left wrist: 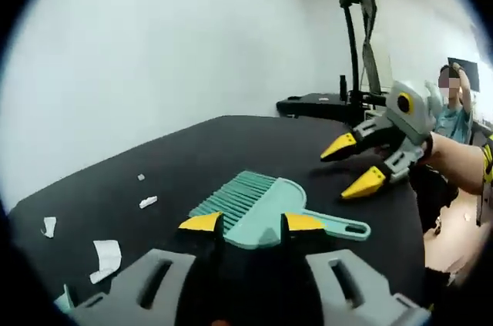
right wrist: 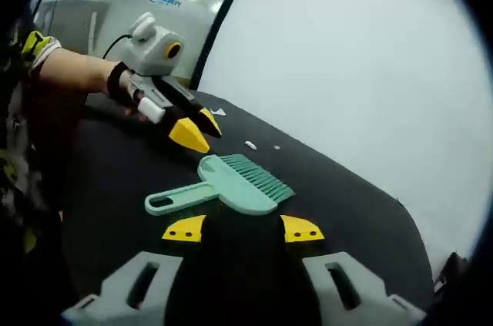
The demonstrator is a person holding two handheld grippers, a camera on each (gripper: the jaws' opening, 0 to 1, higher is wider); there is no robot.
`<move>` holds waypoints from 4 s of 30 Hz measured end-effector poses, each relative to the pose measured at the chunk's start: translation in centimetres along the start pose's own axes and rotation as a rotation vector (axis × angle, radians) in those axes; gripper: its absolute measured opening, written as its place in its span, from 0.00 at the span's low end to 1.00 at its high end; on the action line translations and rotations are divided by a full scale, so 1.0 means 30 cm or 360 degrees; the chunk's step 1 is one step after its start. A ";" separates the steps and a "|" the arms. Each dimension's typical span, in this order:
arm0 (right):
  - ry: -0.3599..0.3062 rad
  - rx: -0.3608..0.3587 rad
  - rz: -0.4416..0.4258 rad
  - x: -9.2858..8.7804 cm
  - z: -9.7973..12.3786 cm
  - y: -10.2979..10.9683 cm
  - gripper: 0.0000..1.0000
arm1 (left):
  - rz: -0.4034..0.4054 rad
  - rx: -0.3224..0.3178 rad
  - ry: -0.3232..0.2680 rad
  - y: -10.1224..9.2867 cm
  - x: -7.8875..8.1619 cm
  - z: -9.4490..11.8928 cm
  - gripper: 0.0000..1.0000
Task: Pick up the broom and sweep the trash on the tabletop into the dustpan.
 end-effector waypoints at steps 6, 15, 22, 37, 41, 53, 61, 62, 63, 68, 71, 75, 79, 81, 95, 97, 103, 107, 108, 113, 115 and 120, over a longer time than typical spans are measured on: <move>0.0003 0.0073 0.0147 -0.013 0.007 -0.007 0.33 | 0.0197 -0.0240 0.0027 -0.015 0.025 -0.044 0.24; -0.0106 0.0278 0.0238 0.002 0.014 0.060 0.33 | 0.0253 -0.0288 0.0049 -0.063 0.014 -0.053 0.22; -0.0154 0.0405 0.0308 0.029 0.018 0.135 0.33 | 0.0240 -0.0252 0.0038 -0.081 0.002 -0.043 0.24; -0.0247 0.0438 0.0371 0.006 0.028 0.133 0.33 | 0.0257 -0.0137 0.0169 -0.021 -0.056 -0.078 0.15; -0.0287 0.0421 0.0429 0.012 0.025 0.138 0.32 | 0.0289 -0.0128 0.0167 -0.001 -0.059 -0.094 0.13; -0.0409 0.0300 0.0755 0.045 -0.012 0.160 0.32 | 0.0276 -0.0123 0.0153 0.018 -0.061 -0.100 0.13; -0.0464 0.0193 0.0854 0.061 -0.012 0.139 0.39 | 0.0277 -0.0133 0.0136 0.023 -0.062 -0.095 0.13; -0.0479 0.0179 0.0857 0.067 -0.012 0.135 0.40 | 0.0274 -0.0138 0.0132 0.024 -0.062 -0.095 0.13; -0.0480 0.0179 0.0859 0.067 -0.012 0.135 0.40 | 0.0287 -0.0147 0.0125 0.027 -0.064 -0.093 0.12; -0.0511 0.0176 0.0916 0.078 -0.016 0.126 0.40 | 0.0333 -0.0165 0.0109 0.028 -0.064 -0.092 0.12; -0.0463 0.0227 0.1046 0.058 -0.031 0.139 0.39 | 0.0317 -0.0169 0.0114 0.027 -0.065 -0.094 0.12; -0.0441 0.0256 0.1157 0.055 -0.029 0.146 0.35 | 0.0304 -0.0176 0.0113 0.028 -0.066 -0.094 0.12; -0.0399 0.0269 0.1185 0.029 -0.004 0.117 0.31 | 0.0290 -0.0183 0.0117 0.026 -0.067 -0.093 0.11; -0.0334 0.0150 0.1212 0.014 -0.014 0.067 0.30 | 0.0288 -0.0190 0.0116 0.027 -0.067 -0.093 0.11; -0.0392 0.0177 0.1210 0.025 -0.093 0.093 0.25 | 0.0335 -0.0207 0.0088 0.029 -0.068 -0.092 0.12; -0.0399 0.0184 0.1392 0.032 -0.099 0.105 0.24 | 0.0346 -0.0210 0.0083 0.030 -0.068 -0.092 0.12; -0.0373 0.0207 0.1792 0.053 -0.123 0.185 0.19 | 0.0377 -0.0204 0.0075 0.028 -0.066 -0.091 0.14; -0.0394 0.0240 0.1821 0.055 -0.148 0.198 0.12 | 0.0380 -0.0191 0.0065 0.027 -0.068 -0.090 0.14; -0.0394 0.0246 0.1817 0.057 -0.150 0.200 0.10 | 0.0383 -0.0191 0.0058 0.028 -0.070 -0.089 0.14; -0.0439 0.0210 0.1622 0.090 -0.150 0.193 0.06 | 0.0426 -0.0181 -0.0022 0.018 -0.073 -0.071 0.15; -0.0443 0.0205 0.1603 0.107 -0.153 0.172 0.05 | 0.0452 -0.0166 -0.0048 0.018 -0.050 -0.041 0.21; -0.0452 0.0130 0.1367 0.178 -0.160 0.118 0.04 | -0.0041 -0.0021 -0.0194 0.051 0.105 0.058 0.38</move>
Point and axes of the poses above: the point that each gripper's makers call its tool centre point, and the gripper's own axes: z roughly backward along the fingers, y roughly to its left, x roughly out of its top, the point moved 5 cm from there along z, roughly backward along the fingers, and after that the axes turned 6 degrees about -x, right-handed, at the moved point
